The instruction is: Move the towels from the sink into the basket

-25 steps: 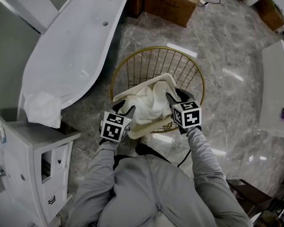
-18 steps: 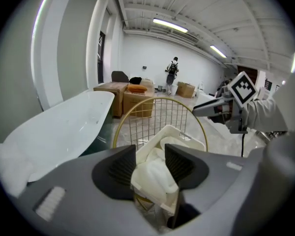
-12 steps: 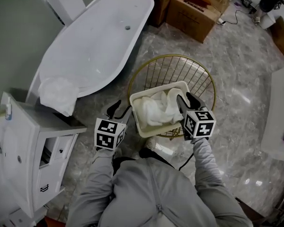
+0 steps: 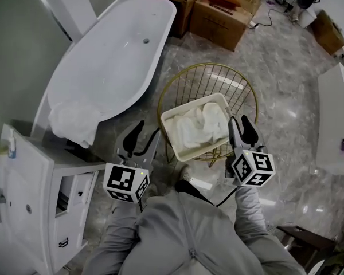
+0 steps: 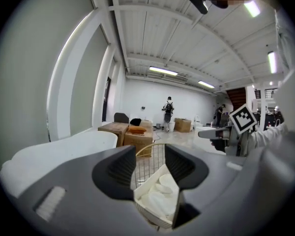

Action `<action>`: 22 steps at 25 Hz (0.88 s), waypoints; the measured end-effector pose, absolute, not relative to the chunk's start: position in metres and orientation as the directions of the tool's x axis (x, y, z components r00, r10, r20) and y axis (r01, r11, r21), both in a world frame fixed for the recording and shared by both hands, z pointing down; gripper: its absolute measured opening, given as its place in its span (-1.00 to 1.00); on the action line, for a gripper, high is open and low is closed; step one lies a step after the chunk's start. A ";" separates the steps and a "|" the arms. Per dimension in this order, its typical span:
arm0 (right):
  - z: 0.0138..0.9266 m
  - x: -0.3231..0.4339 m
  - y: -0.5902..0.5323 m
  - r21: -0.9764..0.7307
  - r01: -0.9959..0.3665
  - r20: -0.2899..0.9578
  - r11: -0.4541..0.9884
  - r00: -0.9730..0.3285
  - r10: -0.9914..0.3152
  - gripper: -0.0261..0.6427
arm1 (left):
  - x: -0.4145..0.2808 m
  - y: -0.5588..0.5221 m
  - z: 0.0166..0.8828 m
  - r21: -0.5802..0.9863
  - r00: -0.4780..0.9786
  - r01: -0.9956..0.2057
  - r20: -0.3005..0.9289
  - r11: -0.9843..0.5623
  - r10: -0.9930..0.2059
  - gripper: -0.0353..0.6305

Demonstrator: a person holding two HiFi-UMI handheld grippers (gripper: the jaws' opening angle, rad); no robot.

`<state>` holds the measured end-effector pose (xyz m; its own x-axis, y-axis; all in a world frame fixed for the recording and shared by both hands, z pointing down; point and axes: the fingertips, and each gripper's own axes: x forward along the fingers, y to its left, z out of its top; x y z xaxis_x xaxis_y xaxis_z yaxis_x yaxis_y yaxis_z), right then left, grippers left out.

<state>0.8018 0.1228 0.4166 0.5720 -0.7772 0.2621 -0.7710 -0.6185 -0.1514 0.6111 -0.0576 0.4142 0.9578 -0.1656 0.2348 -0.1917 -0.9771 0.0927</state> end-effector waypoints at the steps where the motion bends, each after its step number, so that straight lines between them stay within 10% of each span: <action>1: 0.410 0.796 0.130 -0.144 -0.760 0.249 -0.634 0.592 -0.766 -0.44 | 0.609 -0.055 0.408 0.086 0.964 -0.174 0.219 -0.981 -0.152 -0.20; 22: 0.366 0.708 0.230 -0.052 -0.525 0.142 -0.850 0.838 -0.527 -0.44 | 0.574 -0.038 0.372 0.000 0.994 0.024 0.107 -1.000 0.024 -0.20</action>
<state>0.7075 0.2303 0.3661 0.8381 -0.5266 0.1422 -0.5250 -0.8495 -0.0521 0.5738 -0.0376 0.3721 0.9940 0.0235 0.1066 0.0237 -0.9997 -0.0003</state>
